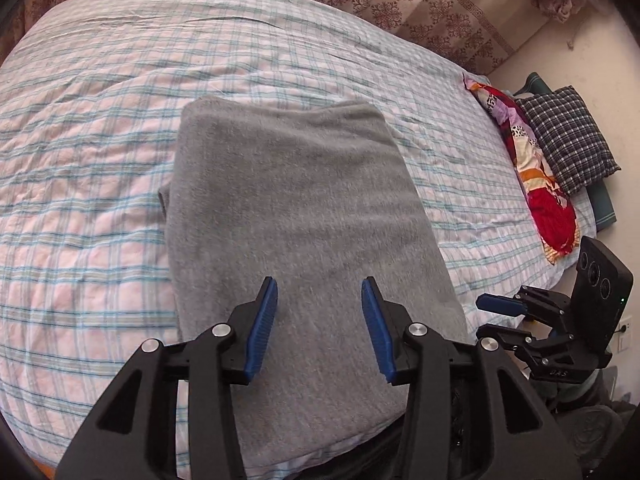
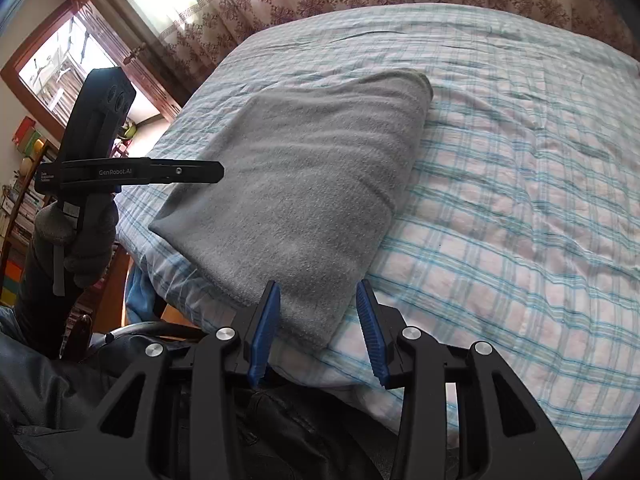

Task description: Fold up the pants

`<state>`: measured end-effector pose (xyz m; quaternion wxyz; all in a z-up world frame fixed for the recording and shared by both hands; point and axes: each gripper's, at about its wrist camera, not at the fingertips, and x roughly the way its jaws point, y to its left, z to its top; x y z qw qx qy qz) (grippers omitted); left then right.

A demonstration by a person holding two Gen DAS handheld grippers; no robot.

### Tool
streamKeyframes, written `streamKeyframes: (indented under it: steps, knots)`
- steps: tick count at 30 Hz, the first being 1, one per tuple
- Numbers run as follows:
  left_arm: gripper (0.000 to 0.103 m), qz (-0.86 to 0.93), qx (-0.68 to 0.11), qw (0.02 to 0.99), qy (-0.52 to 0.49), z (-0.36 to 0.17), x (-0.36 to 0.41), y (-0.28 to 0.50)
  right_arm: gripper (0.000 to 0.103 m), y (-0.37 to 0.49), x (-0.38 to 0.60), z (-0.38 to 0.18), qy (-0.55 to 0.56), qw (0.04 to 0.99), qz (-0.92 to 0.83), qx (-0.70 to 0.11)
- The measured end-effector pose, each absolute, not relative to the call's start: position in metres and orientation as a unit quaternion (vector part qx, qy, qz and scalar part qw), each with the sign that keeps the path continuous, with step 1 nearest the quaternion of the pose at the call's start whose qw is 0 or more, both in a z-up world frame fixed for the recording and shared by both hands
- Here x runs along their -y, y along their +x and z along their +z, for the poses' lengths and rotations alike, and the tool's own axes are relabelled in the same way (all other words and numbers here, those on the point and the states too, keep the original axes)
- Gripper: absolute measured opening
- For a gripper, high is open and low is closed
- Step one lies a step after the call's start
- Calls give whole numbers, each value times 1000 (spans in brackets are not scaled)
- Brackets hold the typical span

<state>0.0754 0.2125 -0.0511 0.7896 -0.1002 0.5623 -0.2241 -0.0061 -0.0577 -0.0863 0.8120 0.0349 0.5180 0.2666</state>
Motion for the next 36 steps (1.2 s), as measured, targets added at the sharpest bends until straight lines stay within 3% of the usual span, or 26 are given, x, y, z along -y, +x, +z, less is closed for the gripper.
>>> streamKeyframes:
  steps: [9,15,21,26,30,36]
  knots:
    - [45,-223,-569,783,-115,-77,-219,69,41,-4,46,-118,17,774,274,-571]
    - [46,-226,-568,784,-106,-77,-216,69,41,7,52,-93,31,786,285,-548]
    - [61,-228,-564,787,-97,-66,-205,66,41,49,52,-63,26,829,252,-498]
    - [62,-252,-554,790,-80,-51,-185,57,41,105,44,-65,44,847,214,-484]
    - [73,-269,-546,792,-52,-47,-169,49,41,149,33,-77,51,855,186,-481]
    - [73,-268,-564,779,-54,-67,-170,49,41,198,22,-103,51,855,154,-493]
